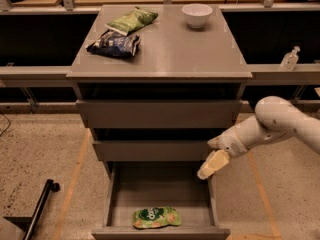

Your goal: Pick green rice chip bag from bottom drawer and place on counter

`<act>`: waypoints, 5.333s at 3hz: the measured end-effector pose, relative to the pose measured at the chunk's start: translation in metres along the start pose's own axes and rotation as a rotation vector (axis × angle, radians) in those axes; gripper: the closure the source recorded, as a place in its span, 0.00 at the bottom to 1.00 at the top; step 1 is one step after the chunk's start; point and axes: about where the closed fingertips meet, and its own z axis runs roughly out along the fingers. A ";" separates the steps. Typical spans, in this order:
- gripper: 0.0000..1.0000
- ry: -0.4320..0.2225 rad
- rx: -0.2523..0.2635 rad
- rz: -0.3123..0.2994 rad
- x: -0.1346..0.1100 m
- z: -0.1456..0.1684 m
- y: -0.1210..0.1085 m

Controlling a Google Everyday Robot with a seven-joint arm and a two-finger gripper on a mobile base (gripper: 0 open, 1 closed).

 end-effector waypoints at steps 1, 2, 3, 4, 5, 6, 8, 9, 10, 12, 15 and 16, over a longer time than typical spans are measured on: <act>0.00 -0.023 -0.081 0.043 0.007 0.050 -0.021; 0.00 -0.052 -0.168 0.053 0.011 0.081 -0.021; 0.00 -0.047 -0.158 0.067 0.018 0.084 -0.021; 0.00 -0.064 -0.127 0.121 0.038 0.097 -0.029; 0.00 -0.069 -0.092 0.190 0.063 0.129 -0.047; 0.00 -0.080 -0.068 0.283 0.089 0.161 -0.069; 0.00 -0.041 -0.100 0.404 0.119 0.201 -0.083; 0.00 -0.062 -0.114 0.458 0.133 0.219 -0.092; 0.00 -0.074 -0.141 0.510 0.147 0.251 -0.103; 0.00 -0.064 -0.171 0.659 0.186 0.313 -0.127; 0.00 0.042 -0.256 0.756 0.218 0.386 -0.110; 0.00 0.060 -0.290 0.751 0.216 0.395 -0.096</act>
Offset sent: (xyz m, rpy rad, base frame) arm 0.0074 0.0572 -0.0961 0.2248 0.1799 0.0850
